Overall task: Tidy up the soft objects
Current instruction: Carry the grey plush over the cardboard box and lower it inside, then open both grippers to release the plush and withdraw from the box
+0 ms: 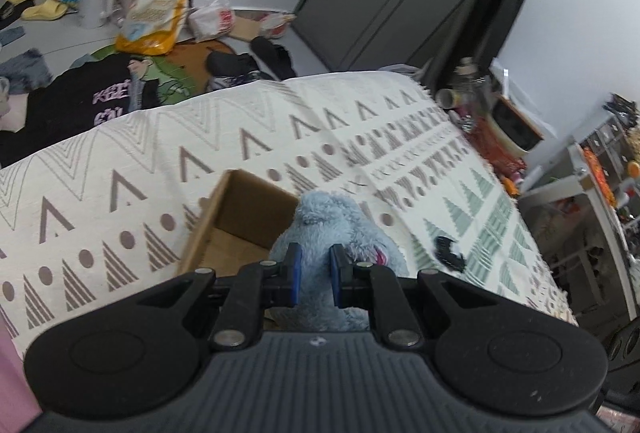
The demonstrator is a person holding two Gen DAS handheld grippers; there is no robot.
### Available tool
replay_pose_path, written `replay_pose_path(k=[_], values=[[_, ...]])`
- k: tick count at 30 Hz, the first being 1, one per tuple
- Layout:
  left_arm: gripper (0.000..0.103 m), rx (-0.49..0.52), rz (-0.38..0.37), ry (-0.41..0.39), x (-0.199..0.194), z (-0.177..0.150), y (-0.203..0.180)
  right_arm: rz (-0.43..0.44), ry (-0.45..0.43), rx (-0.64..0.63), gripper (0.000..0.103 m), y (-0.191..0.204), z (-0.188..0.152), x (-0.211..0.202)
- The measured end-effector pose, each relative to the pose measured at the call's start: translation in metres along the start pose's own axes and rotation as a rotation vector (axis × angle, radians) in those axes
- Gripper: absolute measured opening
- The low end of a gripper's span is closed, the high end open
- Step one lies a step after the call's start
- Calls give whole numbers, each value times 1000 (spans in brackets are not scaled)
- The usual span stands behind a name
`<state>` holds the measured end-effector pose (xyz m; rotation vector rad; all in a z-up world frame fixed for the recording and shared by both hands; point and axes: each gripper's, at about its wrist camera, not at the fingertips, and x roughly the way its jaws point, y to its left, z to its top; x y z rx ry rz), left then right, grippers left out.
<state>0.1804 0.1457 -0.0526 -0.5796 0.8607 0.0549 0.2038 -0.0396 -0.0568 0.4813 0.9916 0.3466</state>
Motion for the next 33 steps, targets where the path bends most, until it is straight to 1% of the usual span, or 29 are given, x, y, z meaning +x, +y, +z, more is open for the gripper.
replay_pose_path(k=[4,6,7,10,12,13,14,15,16,17,18,20,21,23,24,26,29,33], values=[[14,-26,30,4,8,4,12,-8,16,-21,14,9,-1,16],[14,-29,57,-2,11,5,15,-14,20,-27,15,12,-2,22],[14,-33,69,-3,13,6,17,-16,23,-24,17,13,-3,25],[14,-56,83,26,20,7,24,-35,35,-36,21,13,-4,33],[14,-33,127,16,19,7,19,-34,42,-36,23,11,-6,30],[18,-14,142,5,17,7,15,-26,36,-36,28,11,-6,26],[19,-9,137,3,13,9,13,-23,29,-42,33,11,-6,21],[19,-15,116,4,10,11,11,-25,23,-53,35,10,-7,16],[21,-26,95,3,5,12,8,-30,19,-60,41,10,-6,11],[26,-26,87,-3,1,14,5,-35,15,-62,47,8,-6,6],[29,-17,87,-14,-3,14,1,-38,12,-63,48,7,-6,0],[43,5,90,-43,-13,14,-7,-42,6,-65,51,2,-4,-11],[46,13,89,-54,-16,14,-11,-47,1,-61,53,-1,-4,-18],[56,23,92,-66,-21,13,-19,-48,-13,-53,66,-6,-2,-30],[58,27,100,-71,-23,12,-24,-46,-23,-48,70,-9,-2,-38],[69,35,115,-81,-25,10,-32,-47,-35,-49,79,-15,0,-48],[75,46,115,-86,-27,6,-46,-63,-50,-55,83,-24,2,-64],[80,60,119,-102,-33,-1,-66,-88,-60,-59,89,-39,3,-85]])
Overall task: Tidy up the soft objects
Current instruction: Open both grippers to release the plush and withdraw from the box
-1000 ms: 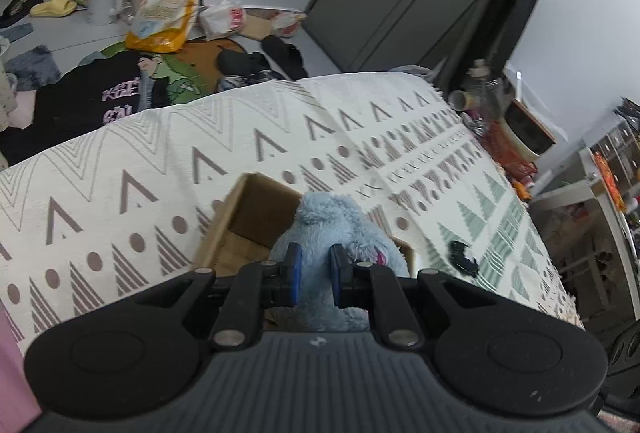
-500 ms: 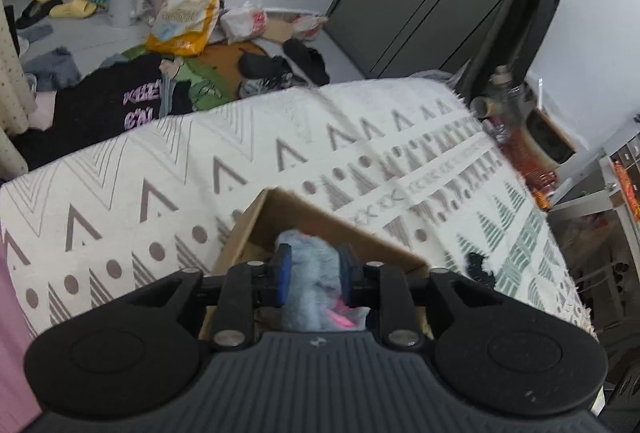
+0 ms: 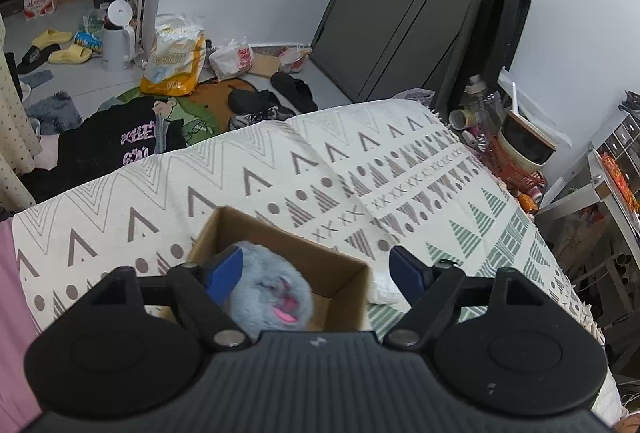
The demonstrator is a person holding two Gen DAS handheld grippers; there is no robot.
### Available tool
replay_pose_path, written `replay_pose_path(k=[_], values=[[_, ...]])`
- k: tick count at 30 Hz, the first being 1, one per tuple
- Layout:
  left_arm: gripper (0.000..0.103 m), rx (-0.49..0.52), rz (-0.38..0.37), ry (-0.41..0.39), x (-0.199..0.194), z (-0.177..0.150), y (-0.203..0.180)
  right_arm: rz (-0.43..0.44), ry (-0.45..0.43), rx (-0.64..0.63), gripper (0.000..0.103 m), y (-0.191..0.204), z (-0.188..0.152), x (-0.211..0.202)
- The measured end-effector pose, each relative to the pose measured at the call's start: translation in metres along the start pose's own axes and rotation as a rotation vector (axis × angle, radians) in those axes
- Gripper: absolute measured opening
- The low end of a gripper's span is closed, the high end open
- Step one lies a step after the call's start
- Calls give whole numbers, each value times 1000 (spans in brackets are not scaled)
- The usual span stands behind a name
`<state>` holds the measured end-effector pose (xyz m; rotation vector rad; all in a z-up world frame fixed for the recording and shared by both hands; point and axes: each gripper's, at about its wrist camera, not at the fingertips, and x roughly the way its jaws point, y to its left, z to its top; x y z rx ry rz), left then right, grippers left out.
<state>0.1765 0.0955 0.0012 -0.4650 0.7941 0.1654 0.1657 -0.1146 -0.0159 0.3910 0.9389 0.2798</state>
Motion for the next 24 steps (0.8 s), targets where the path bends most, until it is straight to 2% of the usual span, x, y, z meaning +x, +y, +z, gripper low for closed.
replay_pose_path(k=[7,15,24], values=[[84,104,11,-27,-10,-17,-43,-41,-28,0,91,-35,1,-39],[84,226,-5,-4,-13,-48,-83,-72,-71,29,94,-75,4,-76],[84,274,-28,35,-15,-67,-107,-88,-67,75,99,-106,8,-105]])
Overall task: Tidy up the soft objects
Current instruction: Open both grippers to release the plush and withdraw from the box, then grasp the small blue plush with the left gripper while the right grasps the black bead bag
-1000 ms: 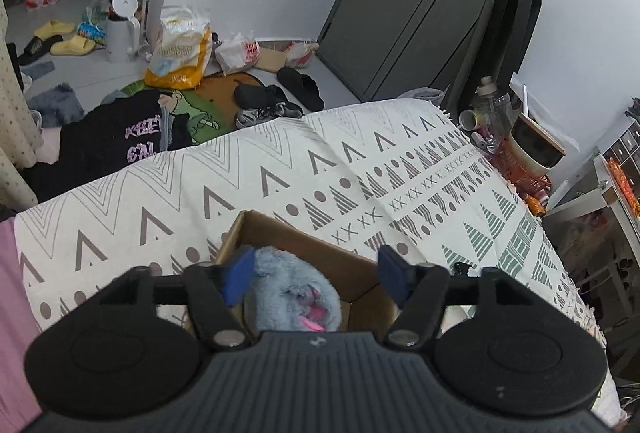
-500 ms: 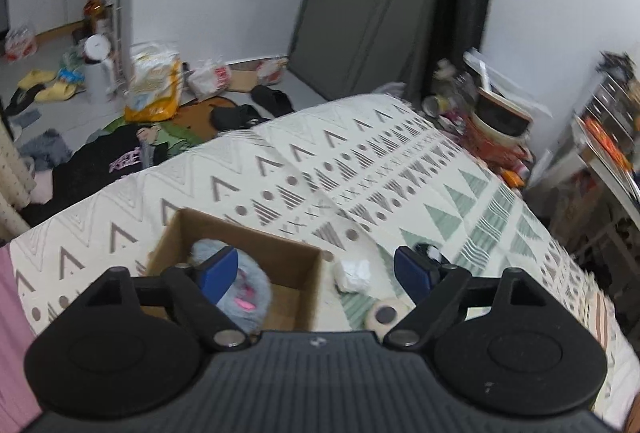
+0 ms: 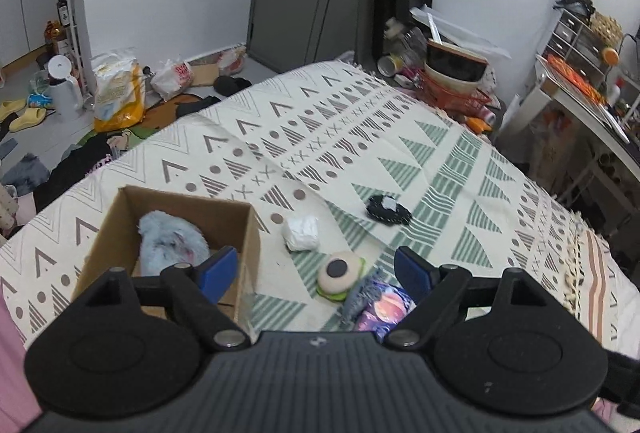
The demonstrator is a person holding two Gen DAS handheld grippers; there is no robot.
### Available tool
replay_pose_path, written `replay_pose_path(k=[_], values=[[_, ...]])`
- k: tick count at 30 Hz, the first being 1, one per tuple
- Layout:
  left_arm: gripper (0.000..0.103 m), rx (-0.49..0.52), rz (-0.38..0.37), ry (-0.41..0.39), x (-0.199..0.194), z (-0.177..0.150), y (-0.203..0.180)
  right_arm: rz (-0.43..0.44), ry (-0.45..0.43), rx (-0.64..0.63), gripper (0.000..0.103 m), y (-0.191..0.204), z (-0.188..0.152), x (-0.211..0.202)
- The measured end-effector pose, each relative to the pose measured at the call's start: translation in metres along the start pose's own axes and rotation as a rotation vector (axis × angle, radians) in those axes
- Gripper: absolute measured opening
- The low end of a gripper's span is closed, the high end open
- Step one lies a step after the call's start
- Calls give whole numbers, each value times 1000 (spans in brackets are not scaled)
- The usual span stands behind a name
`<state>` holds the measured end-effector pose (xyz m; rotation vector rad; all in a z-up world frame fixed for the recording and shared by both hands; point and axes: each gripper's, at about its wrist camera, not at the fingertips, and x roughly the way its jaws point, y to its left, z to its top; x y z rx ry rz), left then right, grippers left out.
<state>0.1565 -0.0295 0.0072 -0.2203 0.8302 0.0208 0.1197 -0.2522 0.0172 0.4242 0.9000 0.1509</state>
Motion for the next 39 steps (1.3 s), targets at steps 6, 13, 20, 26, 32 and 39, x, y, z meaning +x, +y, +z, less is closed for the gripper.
replay_pose_path(k=[6,13,20,26,32,39], values=[[84,8,-43,46,2,-8,-13,-4,9,-5,103,-10,4,-11],[84,36,-63,103,18,-17,-21,-5,21,54,103,-32,-1,-3],[84,60,-77,147,37,-31,-28,9,76,135,90,-52,-7,23],[81,31,-84,169,56,-35,-27,44,136,165,85,-56,-15,47],[68,18,-70,196,80,-37,-28,82,192,229,76,-68,-19,77],[55,30,-50,238,109,-39,-33,83,282,288,69,-84,-26,120]])
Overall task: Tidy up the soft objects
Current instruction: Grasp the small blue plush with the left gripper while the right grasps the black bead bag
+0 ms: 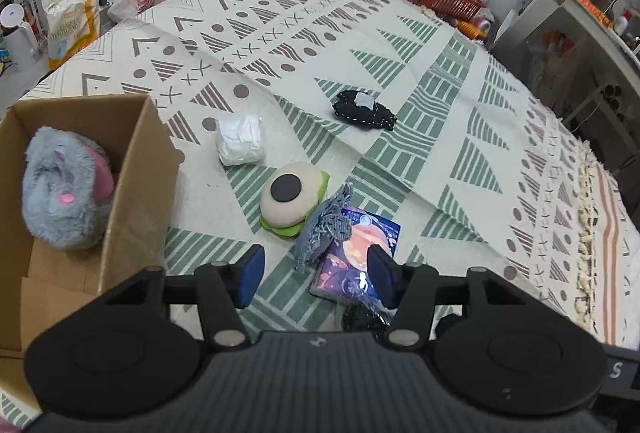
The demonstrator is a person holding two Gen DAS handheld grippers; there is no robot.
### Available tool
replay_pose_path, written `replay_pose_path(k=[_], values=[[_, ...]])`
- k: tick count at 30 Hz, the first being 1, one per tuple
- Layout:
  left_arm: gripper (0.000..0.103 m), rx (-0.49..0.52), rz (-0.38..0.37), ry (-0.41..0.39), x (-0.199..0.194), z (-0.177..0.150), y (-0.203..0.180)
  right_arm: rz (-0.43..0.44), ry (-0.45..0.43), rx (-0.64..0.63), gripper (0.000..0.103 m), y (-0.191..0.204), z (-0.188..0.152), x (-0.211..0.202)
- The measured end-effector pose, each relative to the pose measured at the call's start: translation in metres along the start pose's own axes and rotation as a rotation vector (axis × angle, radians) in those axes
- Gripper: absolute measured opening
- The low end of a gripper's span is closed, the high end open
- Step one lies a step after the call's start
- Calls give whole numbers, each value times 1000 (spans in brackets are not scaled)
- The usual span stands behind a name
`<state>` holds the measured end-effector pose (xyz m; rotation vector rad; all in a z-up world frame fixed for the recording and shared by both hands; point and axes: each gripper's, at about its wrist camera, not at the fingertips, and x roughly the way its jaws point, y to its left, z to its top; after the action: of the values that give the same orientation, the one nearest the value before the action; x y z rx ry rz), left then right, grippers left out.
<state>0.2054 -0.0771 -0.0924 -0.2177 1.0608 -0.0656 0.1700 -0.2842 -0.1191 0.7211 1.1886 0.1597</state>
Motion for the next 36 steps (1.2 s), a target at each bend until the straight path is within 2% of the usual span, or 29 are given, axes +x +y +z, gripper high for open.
replay_pose_path(k=[6,9,13,14,15,17,18,25,36], values=[[51,16,27,9,18,3,-5,-2,55,2,64,-4,3,24],[42,20,31,25,27,4,-6,5,82,10,62,-6,3,33],[23,28,33,37,34,5,-7,5,100,13,62,-7,5,41],[17,29,34,43,36,6,-7,8,101,11,60,-6,5,42],[16,26,35,45,36,6,-7,11,101,4,57,-6,5,43],[14,19,32,43,36,6,-6,26,114,2,43,-6,4,46],[14,19,32,41,35,6,-6,38,117,3,40,-6,3,47],[12,17,22,10,15,4,-7,29,60,-74,32,8,-2,35],[12,26,9,-69,-40,-4,-6,13,-82,-141,28,24,-17,-7]])
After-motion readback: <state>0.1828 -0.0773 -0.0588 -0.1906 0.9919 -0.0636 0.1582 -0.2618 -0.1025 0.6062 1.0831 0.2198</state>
